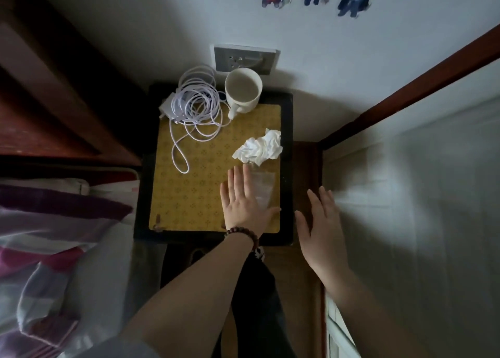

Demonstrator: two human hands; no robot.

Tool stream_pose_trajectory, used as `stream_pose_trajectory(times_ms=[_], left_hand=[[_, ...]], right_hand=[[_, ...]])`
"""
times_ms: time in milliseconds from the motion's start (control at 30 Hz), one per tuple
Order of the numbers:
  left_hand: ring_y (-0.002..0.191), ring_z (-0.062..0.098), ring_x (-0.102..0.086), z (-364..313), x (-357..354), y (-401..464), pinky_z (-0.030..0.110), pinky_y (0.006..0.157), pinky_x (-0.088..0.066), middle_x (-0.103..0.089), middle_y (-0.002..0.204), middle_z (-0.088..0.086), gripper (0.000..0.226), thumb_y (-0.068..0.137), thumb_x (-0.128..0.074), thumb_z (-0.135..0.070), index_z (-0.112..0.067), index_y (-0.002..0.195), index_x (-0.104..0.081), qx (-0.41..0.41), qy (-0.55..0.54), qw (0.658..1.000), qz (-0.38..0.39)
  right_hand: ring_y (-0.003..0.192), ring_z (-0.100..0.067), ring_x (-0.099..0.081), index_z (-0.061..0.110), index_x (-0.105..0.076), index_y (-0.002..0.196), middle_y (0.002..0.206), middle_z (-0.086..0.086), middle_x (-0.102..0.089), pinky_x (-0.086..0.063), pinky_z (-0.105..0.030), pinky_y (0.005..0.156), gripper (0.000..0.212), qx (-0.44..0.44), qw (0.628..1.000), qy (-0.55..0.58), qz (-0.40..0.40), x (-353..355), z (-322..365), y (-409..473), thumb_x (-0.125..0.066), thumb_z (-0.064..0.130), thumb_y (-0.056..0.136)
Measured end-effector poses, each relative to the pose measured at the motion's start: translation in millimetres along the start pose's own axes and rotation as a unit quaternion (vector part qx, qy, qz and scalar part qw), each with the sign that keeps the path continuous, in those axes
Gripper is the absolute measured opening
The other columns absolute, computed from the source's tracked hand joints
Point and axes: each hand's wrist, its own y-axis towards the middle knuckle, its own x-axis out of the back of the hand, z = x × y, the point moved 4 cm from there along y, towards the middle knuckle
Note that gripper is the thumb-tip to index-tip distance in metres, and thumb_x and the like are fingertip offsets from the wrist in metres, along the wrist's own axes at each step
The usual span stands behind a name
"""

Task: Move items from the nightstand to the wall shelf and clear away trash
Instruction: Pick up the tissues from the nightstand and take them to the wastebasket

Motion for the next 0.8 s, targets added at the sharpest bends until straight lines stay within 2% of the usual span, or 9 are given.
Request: stream_pose_trajectory(times_ms=[100, 200, 300, 433, 533, 633, 800], left_hand=[[0.140, 0.018, -0.021, 6, 0, 1, 0.040, 0.113, -0.014, -0.035, 0.148, 0.000, 0.100, 0.072, -0.070, -0.055, -0.023, 0.148, -0.013, 0.004, -0.046, 0.997, -0.059], [0.118, 0.023, -0.043, 12, 6, 5, 0.041, 0.100, -0.036, -0.054, 0.126, 0.002, 0.069, 0.078, -0.071, -0.032, -0.021, 0.138, -0.039, -0.002, -0.096, 0.991, -0.090], [0.097, 0.020, -0.046, 15, 17, 7, 0.037, 0.084, -0.044, -0.060, 0.106, 0.001, 0.047, 0.081, -0.070, -0.017, -0.017, 0.125, -0.055, -0.022, -0.153, 0.983, -0.097], [0.103, 0.020, -0.051, 25, 32, 4, 0.035, 0.080, -0.048, -0.061, 0.107, 0.000, 0.032, 0.083, -0.065, -0.017, -0.017, 0.115, -0.060, 0.009, -0.189, 0.980, -0.069], [0.099, 0.020, -0.056, 35, 54, 1, 0.027, 0.070, -0.043, -0.062, 0.106, 0.000, 0.030, 0.083, -0.065, -0.016, -0.016, 0.112, -0.061, 0.022, -0.193, 0.976, -0.099], [0.096, 0.017, -0.058, 47, 77, 1, 0.026, 0.071, -0.045, -0.062, 0.104, -0.003, 0.029, 0.083, -0.066, -0.016, -0.018, 0.111, -0.062, 0.032, -0.198, 0.972, -0.124], [0.096, 0.018, -0.059, 71, 100, 2, 0.028, 0.075, -0.046, -0.063, 0.106, -0.002, 0.031, 0.081, -0.068, -0.015, -0.018, 0.111, -0.062, 0.046, -0.187, 0.970, -0.147]], right_hand=[[0.144, -0.013, -0.007, 0.018, -0.033, 0.144, 0.156, -0.002, -0.021, -0.019, -0.047, 0.116, 0.053, 0.004, 1.000, -0.002, 0.006, -3, -8, 5, -0.043, 0.037, 0.096], [0.144, -0.013, -0.007, 0.017, -0.033, 0.144, 0.156, -0.003, -0.022, -0.018, -0.047, 0.117, 0.053, 0.006, 1.000, 0.001, 0.014, -6, -11, 8, -0.044, 0.036, 0.096], [0.142, -0.008, -0.003, 0.018, -0.032, 0.145, 0.156, -0.002, -0.020, -0.015, -0.044, 0.118, 0.053, 0.011, 0.999, -0.001, 0.031, -10, -7, 11, -0.044, 0.036, 0.096], [0.145, -0.014, -0.004, 0.018, -0.029, 0.146, 0.157, -0.003, -0.018, -0.013, -0.044, 0.118, 0.054, 0.028, 0.998, -0.006, 0.050, -14, 13, 24, -0.042, 0.037, 0.097], [0.145, -0.021, -0.006, 0.020, -0.023, 0.148, 0.157, -0.007, -0.015, -0.019, -0.049, 0.115, 0.060, 0.069, 0.997, -0.009, 0.032, -13, 39, 48, -0.045, 0.038, 0.095], [0.145, -0.029, -0.010, 0.025, -0.018, 0.149, 0.158, -0.013, -0.009, -0.024, -0.051, 0.113, 0.070, 0.126, 0.992, -0.019, 0.013, -18, 66, 82, -0.054, 0.041, 0.091], [0.145, -0.032, 0.002, 0.030, -0.016, 0.149, 0.158, -0.016, 0.001, -0.011, -0.045, 0.117, 0.080, 0.142, 0.985, -0.085, 0.050, -47, 84, 128, -0.046, 0.066, 0.084]])
